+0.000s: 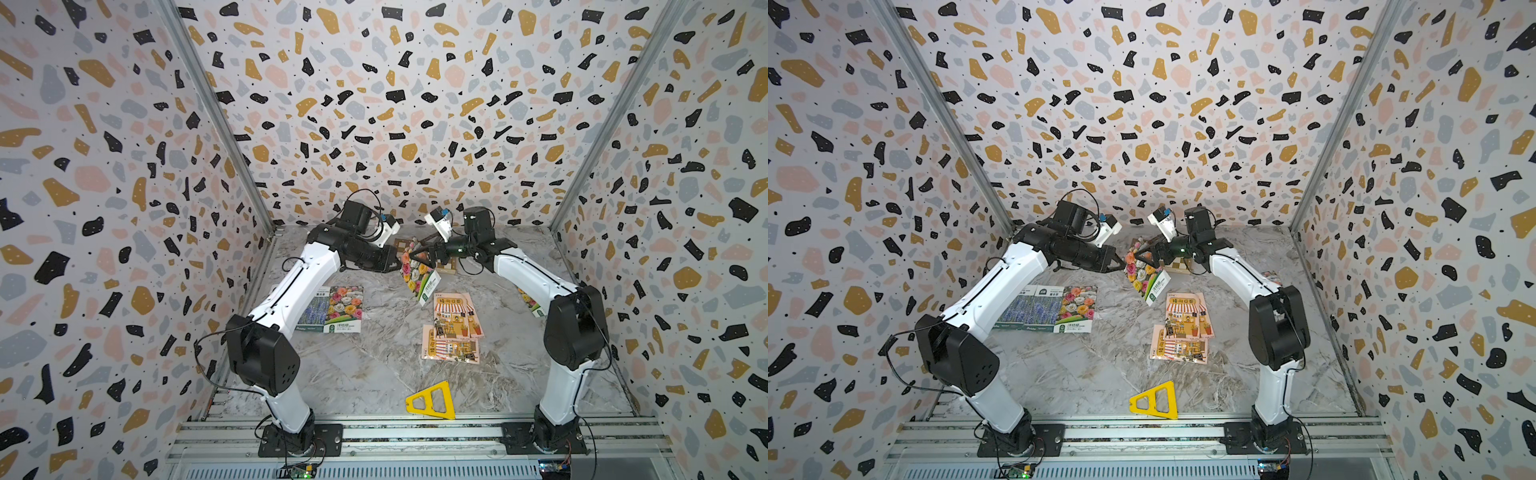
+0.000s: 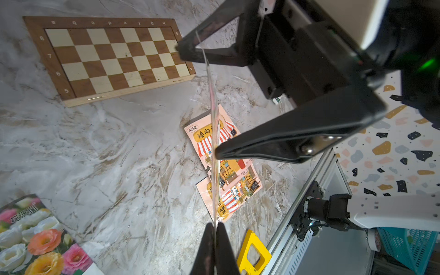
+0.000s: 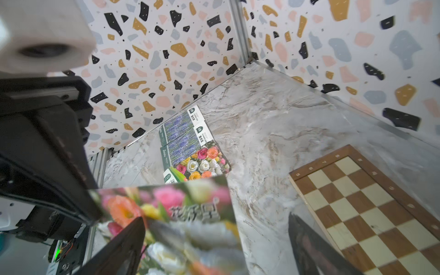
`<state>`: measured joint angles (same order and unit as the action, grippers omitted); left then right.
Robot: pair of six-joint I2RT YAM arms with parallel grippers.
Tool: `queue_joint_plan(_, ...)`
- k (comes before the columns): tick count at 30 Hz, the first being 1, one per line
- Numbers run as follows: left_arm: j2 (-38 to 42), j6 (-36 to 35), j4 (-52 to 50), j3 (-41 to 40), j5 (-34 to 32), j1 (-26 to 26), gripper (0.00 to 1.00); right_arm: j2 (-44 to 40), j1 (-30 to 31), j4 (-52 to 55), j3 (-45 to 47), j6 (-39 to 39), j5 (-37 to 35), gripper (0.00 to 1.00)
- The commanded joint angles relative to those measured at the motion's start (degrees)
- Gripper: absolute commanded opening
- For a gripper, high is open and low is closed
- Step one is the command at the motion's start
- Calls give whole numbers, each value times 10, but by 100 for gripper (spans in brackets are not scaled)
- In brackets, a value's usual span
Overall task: Arrange the seed packets in a row
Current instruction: Pick up the seed packet from the center of the board.
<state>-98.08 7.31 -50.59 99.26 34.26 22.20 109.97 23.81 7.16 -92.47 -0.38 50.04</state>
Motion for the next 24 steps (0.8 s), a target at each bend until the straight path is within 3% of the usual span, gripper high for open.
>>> queue_joint_plan(1, 14, -29, -18, 21, 12, -4, 0, 22, 5, 60, -44, -59, 79, 94)
queue_joint_plan(8, 20, -45, -37, 24, -46, -17, 0, 7, 4, 107, -19, -116, 116, 84)
queue_joint_plan(24, 30, -76, -61, 19, -65, -33, 0, -39, -13, 134, 9, -146, 119, 30)
